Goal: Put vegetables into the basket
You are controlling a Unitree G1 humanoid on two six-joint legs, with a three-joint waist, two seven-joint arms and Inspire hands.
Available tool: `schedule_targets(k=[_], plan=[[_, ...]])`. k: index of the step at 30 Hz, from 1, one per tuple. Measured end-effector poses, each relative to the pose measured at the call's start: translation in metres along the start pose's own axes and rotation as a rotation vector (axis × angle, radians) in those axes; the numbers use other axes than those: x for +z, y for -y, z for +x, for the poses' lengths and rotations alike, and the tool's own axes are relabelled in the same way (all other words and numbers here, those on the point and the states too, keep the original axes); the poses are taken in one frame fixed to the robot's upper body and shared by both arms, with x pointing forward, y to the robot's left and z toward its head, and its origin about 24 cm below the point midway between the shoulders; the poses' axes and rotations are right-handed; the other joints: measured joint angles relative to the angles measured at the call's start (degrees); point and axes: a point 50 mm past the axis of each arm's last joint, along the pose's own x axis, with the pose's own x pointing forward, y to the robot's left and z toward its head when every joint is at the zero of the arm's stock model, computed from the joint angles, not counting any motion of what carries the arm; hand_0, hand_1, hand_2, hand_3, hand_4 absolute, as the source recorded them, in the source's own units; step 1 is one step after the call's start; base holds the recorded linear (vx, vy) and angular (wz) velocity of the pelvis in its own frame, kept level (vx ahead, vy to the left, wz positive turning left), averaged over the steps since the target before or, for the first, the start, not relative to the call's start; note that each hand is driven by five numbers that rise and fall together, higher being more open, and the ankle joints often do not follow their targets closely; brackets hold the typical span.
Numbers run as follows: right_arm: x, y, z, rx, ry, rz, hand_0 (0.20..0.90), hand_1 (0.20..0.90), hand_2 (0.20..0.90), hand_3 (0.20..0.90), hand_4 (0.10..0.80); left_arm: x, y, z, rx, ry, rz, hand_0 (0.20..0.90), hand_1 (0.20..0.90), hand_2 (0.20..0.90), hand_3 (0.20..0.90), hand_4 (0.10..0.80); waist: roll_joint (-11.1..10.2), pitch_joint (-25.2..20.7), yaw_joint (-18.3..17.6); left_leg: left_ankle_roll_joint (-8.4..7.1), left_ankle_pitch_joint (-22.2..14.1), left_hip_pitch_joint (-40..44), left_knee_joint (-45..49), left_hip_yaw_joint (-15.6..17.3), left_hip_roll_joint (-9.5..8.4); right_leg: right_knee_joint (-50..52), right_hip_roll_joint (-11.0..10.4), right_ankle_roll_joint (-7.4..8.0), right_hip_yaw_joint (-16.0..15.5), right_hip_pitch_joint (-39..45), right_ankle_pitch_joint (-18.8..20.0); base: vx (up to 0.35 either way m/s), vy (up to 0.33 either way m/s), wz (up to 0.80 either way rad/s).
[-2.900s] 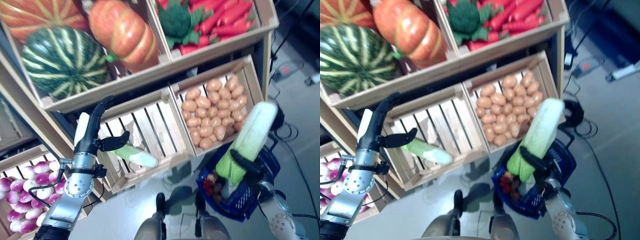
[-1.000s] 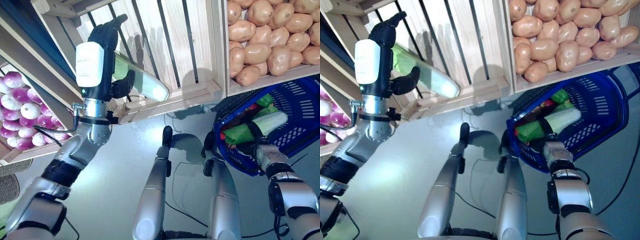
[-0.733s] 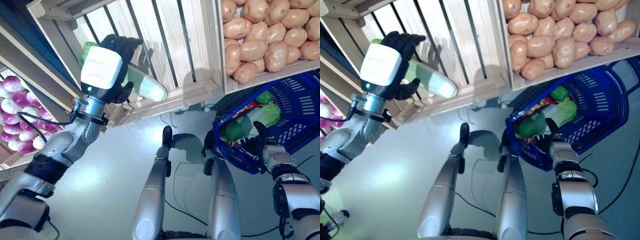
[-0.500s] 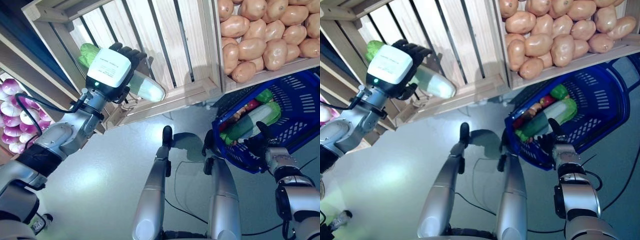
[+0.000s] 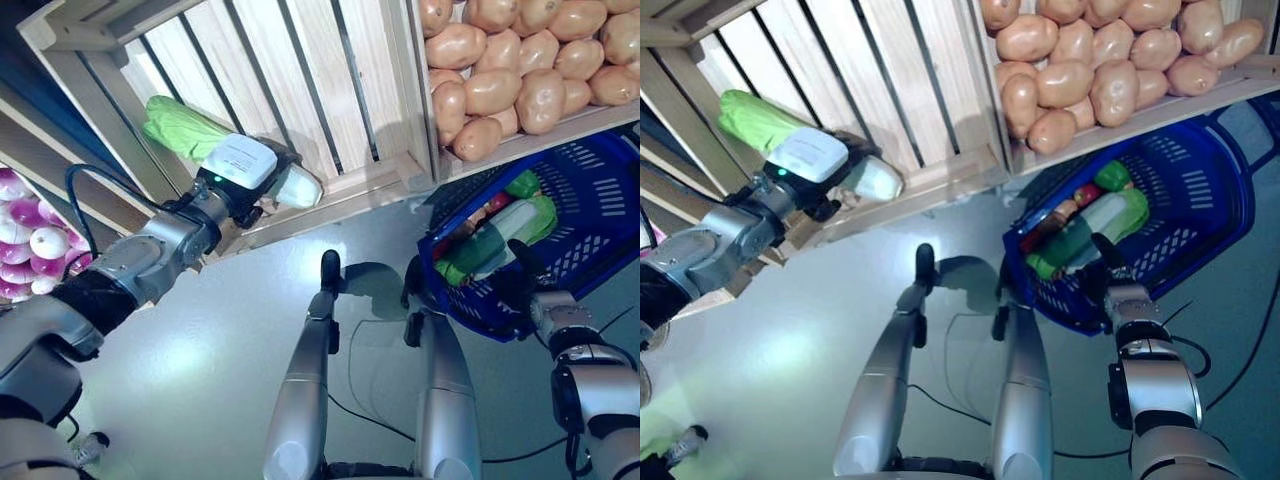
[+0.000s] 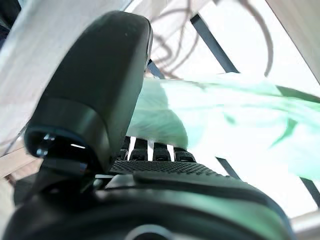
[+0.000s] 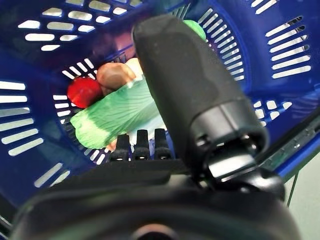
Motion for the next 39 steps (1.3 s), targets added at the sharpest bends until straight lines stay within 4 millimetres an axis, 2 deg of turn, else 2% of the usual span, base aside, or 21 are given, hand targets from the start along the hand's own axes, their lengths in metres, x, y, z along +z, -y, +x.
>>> schedule_targets(k=[6,12,16,21,25,31,32,33,36,39], plan=[[0.0,-0.004,0.0,0.008,-0.001,-0.006,0.9,0.9,0.9,0.9,0.8,0.001,0.003,0.002,-0.009,0.004,-0.026,0.9,0.9,0.9,0.9,0.8,0.0,0.0,-0.5,0.0,-0.1,0.0,0.0,0.1,0.09,-0.1,0.1,-0.08,0.0,0.0,-0.1,0.005,-0.001,0.0],[0.001,-0.008,-0.001,0.016,0.01,-0.04,0.9,0.9,0.9,0.9,0.8,0.003,0.006,0.006,0.032,0.018,0.08,0.9,0.9,0.9,0.9,0.8,0.0,0.0,-0.4,-0.21,-0.2,-0.4,0.1,0.0,0.08,0.1,0.1,-0.35,0.0,-0.3,-0.2,0.006,-0.005,0.0],[0.001,-0.011,-0.001,0.022,0.011,-0.044,0.9,0.9,0.9,0.9,0.8,0.006,0.008,0.01,0.124,0.014,0.119,0.9,0.9,0.9,0.9,0.8,0.0,0.0,-0.5,-0.03,-0.1,-1.4,0.3,-0.1,0.1,0.1,0.1,-0.07,-0.1,-1.3,-0.1,0.0,0.0,0.0],[-0.001,-0.017,-0.002,0.04,0.012,-0.087,0.9,0.9,0.9,0.9,0.8,0.01,0.023,0.014,0.267,0.015,0.122,0.9,0.9,0.9,0.9,0.8,0.0,0.0,-0.7,0.15,-0.3,-1.9,1.0,-0.1,0.14,0.0,0.2,-0.11,-0.1,-1.3,0.1,-0.001,0.006,0.0],[-0.001,-0.024,-0.004,0.067,0.021,-0.119,0.9,0.9,0.9,0.9,0.8,0.014,0.042,0.012,0.356,0.022,0.13,0.9,0.9,0.9,0.9,0.8,-0.2,0.0,-1.2,0.35,-0.6,-2.3,1.5,-0.1,0.13,-0.1,0.4,0.19,0.0,-1.4,0.1,0.0,0.0,0.0],[-0.009,-0.036,-0.005,0.095,0.01,-0.157,0.9,0.9,0.9,0.9,0.8,0.027,0.054,0.018,0.44,0.015,0.089,0.9,0.9,0.9,0.9,0.8,-1.4,0.1,-2.6,0.63,-1.0,-3.0,2.1,-0.1,0.19,-0.3,0.6,0.47,0.1,-1.8,0.4,-0.003,0.001,-0.01],[-0.01,-0.037,-0.006,0.098,0.01,-0.158,0.9,0.9,0.9,0.9,0.8,0.026,0.053,0.018,0.451,0.006,0.089,0.512,0.512,0.512,0.512,0.541,-1.5,0.1,-3.0,0.64,-1.0,-3.2,2.2,-0.1,0.22,-0.6,0.7,0.55,0.2,-1.8,0.5,-0.006,0.009,-0.04],[-0.009,-0.038,-0.006,0.1,0.014,-0.158,0.9,0.9,0.9,0.9,0.8,0.026,0.054,0.018,0.456,0.001,0.084,0.3,0.3,0.3,0.3,0.4,-1.5,0.1,-3.0,0.72,-1.0,-3.2,2.2,-0.1,0.23,-0.8,0.8,0.61,0.4,-1.7,0.6,-0.001,0.014,-0.03],[-0.012,-0.039,-0.006,0.097,0.01,-0.16,0.9,0.9,0.9,0.9,0.8,0.026,0.056,0.019,0.462,-0.023,0.07,0.3,0.3,0.3,0.3,0.4,-1.7,0.1,-3.1,0.82,-1.1,-3.1,2.3,-0.1,0.2,-1.0,1.2,0.86,1.3,-1.6,0.8,0.001,0.012,-0.02],[-0.028,-0.041,-0.005,0.102,-0.019,-0.188,0.9,0.9,0.9,0.9,0.8,0.026,0.049,0.023,0.515,-0.051,0.044,0.3,0.3,0.3,0.3,0.4,-3.4,0.0,-3.9,0.84,-1.1,-3.0,2.5,0.1,0.25,-1.1,1.4,0.91,1.5,-1.6,1.0,-0.004,0.017,-0.03]])
